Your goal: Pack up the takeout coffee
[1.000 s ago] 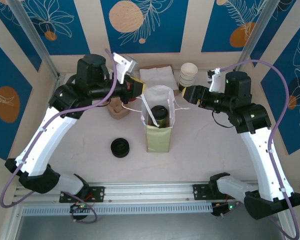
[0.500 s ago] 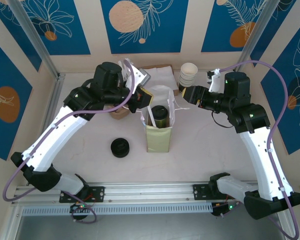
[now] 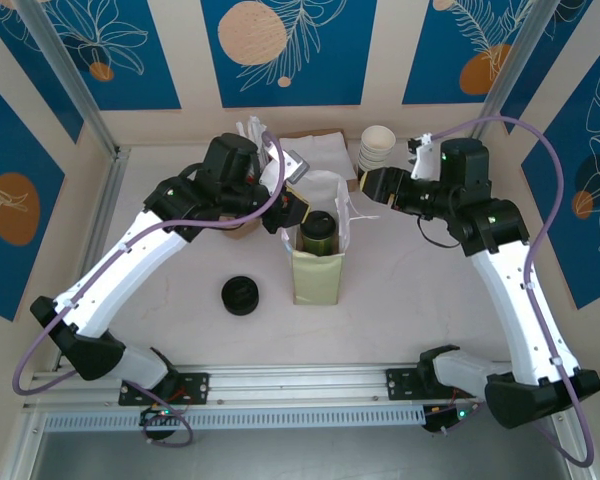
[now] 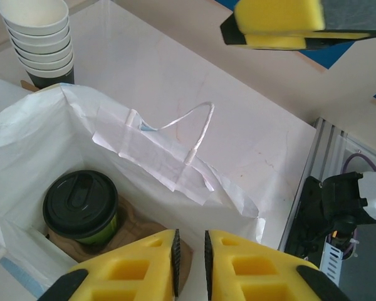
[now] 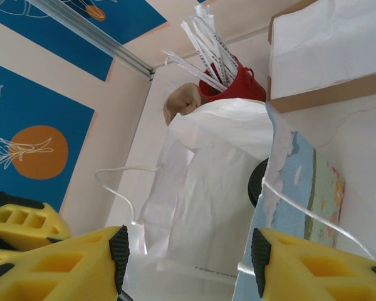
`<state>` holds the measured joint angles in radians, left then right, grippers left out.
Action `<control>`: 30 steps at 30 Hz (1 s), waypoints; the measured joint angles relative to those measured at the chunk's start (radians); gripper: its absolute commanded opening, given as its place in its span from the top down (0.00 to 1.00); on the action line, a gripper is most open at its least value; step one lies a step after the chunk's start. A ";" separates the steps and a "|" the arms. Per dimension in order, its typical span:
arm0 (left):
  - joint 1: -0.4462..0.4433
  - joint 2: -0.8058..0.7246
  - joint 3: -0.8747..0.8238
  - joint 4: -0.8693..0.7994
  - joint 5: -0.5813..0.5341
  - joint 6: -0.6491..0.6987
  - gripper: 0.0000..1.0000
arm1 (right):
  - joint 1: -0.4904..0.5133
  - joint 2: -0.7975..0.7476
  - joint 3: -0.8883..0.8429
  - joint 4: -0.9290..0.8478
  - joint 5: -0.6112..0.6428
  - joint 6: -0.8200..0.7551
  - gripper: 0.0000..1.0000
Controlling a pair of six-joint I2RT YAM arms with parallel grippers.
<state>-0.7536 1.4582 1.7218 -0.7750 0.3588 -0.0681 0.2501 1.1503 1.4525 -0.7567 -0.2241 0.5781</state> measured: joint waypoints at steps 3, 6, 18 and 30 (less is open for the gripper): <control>-0.002 0.000 0.002 -0.010 -0.024 -0.003 0.65 | -0.002 0.042 0.018 0.001 0.005 -0.012 0.43; -0.003 0.007 0.024 -0.043 -0.089 -0.013 0.59 | -0.002 0.080 0.043 0.002 0.011 -0.024 0.43; -0.003 0.023 0.077 -0.135 -0.266 -0.183 0.53 | -0.002 0.163 0.118 0.000 0.039 -0.052 0.43; -0.003 0.078 0.050 -0.184 -0.392 -0.301 0.52 | -0.002 0.196 0.124 -0.013 0.051 -0.056 0.44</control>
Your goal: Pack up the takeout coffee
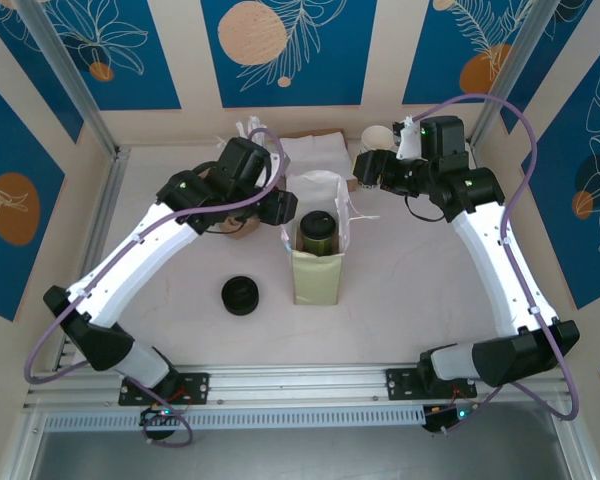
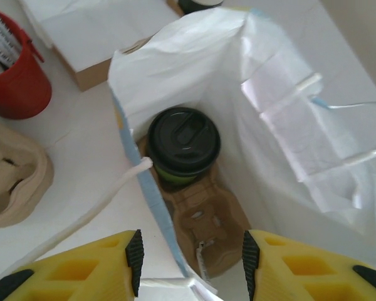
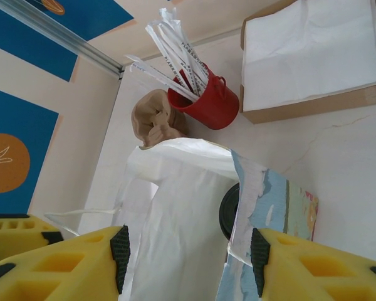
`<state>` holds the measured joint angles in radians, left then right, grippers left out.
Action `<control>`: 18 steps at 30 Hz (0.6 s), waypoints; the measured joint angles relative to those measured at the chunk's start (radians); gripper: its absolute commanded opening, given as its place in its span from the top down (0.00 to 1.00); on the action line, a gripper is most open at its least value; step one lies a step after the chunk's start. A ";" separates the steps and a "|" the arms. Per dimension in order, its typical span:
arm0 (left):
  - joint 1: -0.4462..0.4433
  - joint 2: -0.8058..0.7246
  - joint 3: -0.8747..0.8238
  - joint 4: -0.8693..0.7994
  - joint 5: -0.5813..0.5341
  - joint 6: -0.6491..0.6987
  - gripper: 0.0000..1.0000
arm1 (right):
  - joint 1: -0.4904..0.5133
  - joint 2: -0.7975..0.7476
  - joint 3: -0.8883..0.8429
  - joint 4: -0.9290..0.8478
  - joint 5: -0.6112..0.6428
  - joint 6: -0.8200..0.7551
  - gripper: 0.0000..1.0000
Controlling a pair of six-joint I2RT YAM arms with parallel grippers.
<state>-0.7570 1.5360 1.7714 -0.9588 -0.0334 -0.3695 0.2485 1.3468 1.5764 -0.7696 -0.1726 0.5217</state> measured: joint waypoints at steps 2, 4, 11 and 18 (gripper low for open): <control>0.000 0.017 -0.002 -0.008 -0.025 -0.011 0.52 | 0.000 0.002 0.000 -0.002 0.001 0.000 0.44; 0.000 0.033 -0.002 -0.014 -0.045 -0.022 0.52 | 0.000 0.008 0.003 -0.001 0.001 0.000 0.43; 0.000 0.086 -0.002 -0.027 -0.097 -0.060 0.58 | 0.000 0.027 0.005 -0.002 0.001 0.000 0.43; 0.000 0.119 -0.002 -0.027 -0.123 -0.095 0.74 | 0.000 0.027 0.005 -0.002 0.001 0.000 0.43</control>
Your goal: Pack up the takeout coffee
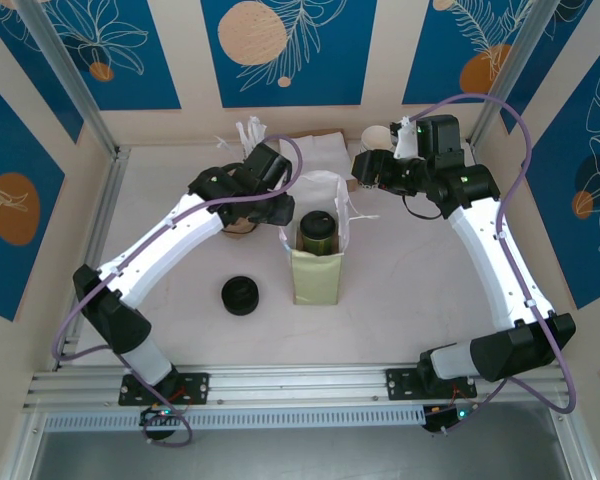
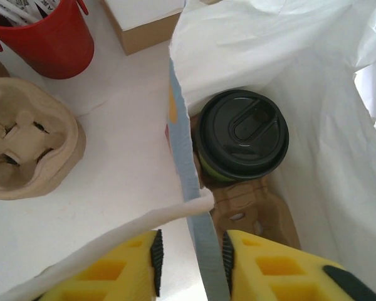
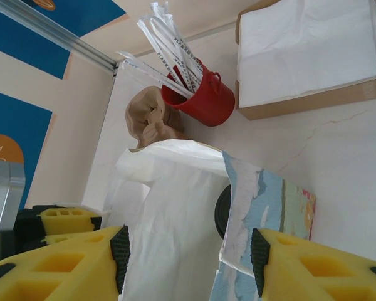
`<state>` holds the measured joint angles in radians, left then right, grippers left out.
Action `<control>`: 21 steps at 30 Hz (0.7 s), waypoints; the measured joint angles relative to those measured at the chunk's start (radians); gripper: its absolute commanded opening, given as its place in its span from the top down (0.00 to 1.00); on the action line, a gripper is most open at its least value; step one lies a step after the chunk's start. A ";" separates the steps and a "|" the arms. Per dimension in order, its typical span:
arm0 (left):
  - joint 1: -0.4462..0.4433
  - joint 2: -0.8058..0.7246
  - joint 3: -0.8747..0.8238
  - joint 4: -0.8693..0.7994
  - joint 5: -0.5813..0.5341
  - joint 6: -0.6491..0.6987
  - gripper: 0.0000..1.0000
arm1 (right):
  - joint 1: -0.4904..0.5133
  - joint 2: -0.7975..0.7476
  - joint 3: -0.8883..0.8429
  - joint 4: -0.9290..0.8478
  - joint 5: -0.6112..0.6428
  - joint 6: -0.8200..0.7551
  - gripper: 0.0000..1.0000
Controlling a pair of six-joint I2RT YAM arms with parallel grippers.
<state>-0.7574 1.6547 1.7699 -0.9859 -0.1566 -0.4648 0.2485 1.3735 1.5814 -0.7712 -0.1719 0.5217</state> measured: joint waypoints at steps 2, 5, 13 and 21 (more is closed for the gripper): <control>0.000 0.000 0.000 0.001 -0.007 -0.008 0.77 | 0.000 0.001 0.000 0.000 0.000 0.000 0.44; 0.000 0.000 0.000 0.001 -0.019 -0.010 0.80 | 0.000 0.003 0.000 0.000 0.000 0.000 0.44; 0.000 -0.002 0.000 -0.002 -0.060 -0.028 0.83 | 0.000 0.021 0.000 0.002 -0.001 0.000 0.44; 0.000 -0.027 -0.018 -0.012 -0.098 -0.039 0.86 | 0.003 0.054 0.001 0.011 -0.005 0.000 0.44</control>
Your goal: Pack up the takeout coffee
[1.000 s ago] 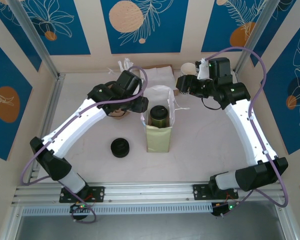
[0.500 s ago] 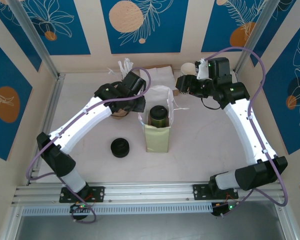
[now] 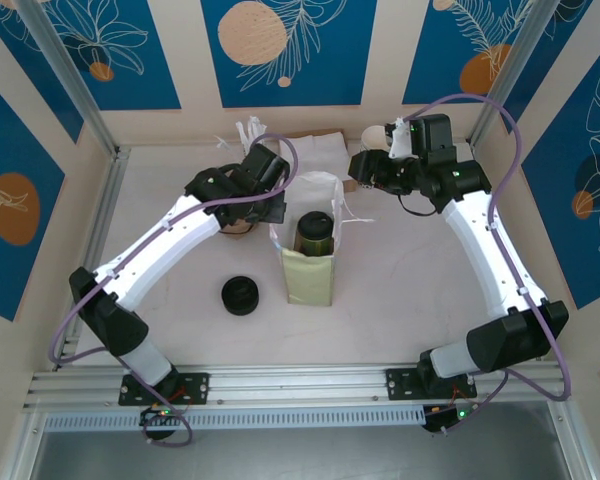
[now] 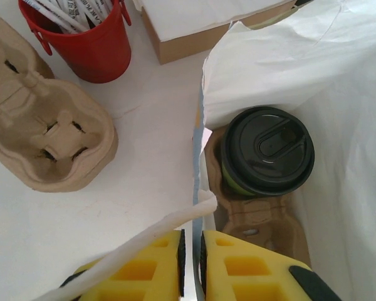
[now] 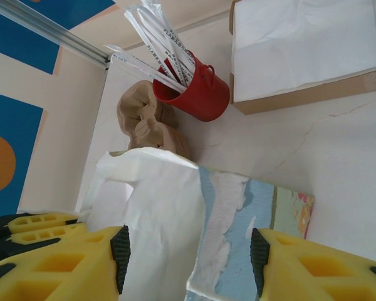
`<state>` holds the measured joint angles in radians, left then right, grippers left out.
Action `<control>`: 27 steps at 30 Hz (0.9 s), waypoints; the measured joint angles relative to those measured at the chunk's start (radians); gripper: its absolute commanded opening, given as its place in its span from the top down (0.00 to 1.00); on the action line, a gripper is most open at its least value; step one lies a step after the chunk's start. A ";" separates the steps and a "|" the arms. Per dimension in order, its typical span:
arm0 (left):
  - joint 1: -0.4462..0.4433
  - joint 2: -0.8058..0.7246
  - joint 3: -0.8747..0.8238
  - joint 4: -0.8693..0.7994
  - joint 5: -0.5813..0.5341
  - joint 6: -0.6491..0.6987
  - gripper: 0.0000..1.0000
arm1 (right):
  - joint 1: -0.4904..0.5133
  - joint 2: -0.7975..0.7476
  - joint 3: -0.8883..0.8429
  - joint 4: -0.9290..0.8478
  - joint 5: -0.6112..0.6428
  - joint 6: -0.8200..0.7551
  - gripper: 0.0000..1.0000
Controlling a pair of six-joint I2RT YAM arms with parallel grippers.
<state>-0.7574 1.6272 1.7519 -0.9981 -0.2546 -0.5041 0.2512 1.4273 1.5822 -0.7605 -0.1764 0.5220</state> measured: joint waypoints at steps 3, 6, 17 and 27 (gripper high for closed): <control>0.000 -0.021 -0.018 -0.011 -0.013 -0.008 0.88 | 0.005 0.018 0.004 0.006 -0.003 0.000 0.44; 0.001 -0.039 -0.033 -0.014 -0.020 -0.012 0.88 | 0.010 0.044 0.019 0.009 -0.003 0.000 0.44; 0.024 -0.084 -0.075 -0.022 -0.044 -0.013 0.90 | 0.046 0.174 0.114 0.021 0.034 -0.027 0.45; 0.064 -0.127 -0.114 -0.036 -0.046 -0.010 0.85 | 0.084 0.376 0.243 0.060 0.146 -0.061 0.45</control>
<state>-0.6937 1.5005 1.6375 -1.0340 -0.3008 -0.5140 0.3351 1.8034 1.8252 -0.7002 -0.0307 0.4610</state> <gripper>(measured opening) 0.120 0.553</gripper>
